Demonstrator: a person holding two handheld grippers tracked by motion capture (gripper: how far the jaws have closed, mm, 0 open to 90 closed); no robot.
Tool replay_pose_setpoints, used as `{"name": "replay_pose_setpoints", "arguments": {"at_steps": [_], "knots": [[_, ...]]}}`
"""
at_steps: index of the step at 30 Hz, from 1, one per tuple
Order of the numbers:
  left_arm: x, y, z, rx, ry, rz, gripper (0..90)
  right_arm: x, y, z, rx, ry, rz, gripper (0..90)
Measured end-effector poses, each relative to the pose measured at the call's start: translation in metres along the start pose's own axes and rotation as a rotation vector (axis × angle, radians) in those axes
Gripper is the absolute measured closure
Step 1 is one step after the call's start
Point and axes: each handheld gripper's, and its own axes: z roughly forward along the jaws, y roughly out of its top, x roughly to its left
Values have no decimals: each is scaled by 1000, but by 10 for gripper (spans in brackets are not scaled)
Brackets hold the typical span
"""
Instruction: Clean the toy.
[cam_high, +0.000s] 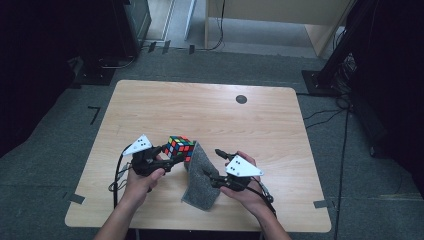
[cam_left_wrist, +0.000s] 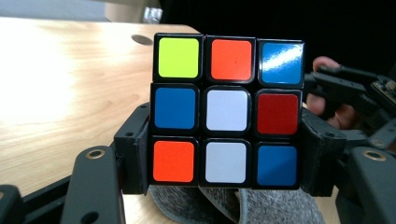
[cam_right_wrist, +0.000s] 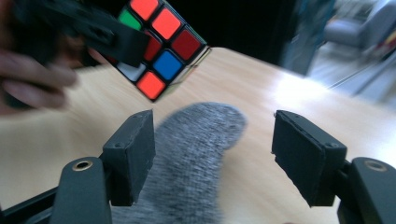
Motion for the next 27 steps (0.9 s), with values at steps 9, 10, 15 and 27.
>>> {"name": "replay_pose_setpoints", "arguments": {"at_steps": [9,10,15,27], "knots": [[-6,5,3,56,-81,36,342,21,-3,7,-41,7,-149,279],[-7,6,3,60,-85,42,342,22,-3,7,-50,5,-162,273],[-13,7,7,93,-114,39,342,27,-5,9,-79,-19,-219,257],[-26,5,23,195,-153,35,340,40,-10,17,-112,-68,-405,299]]}}
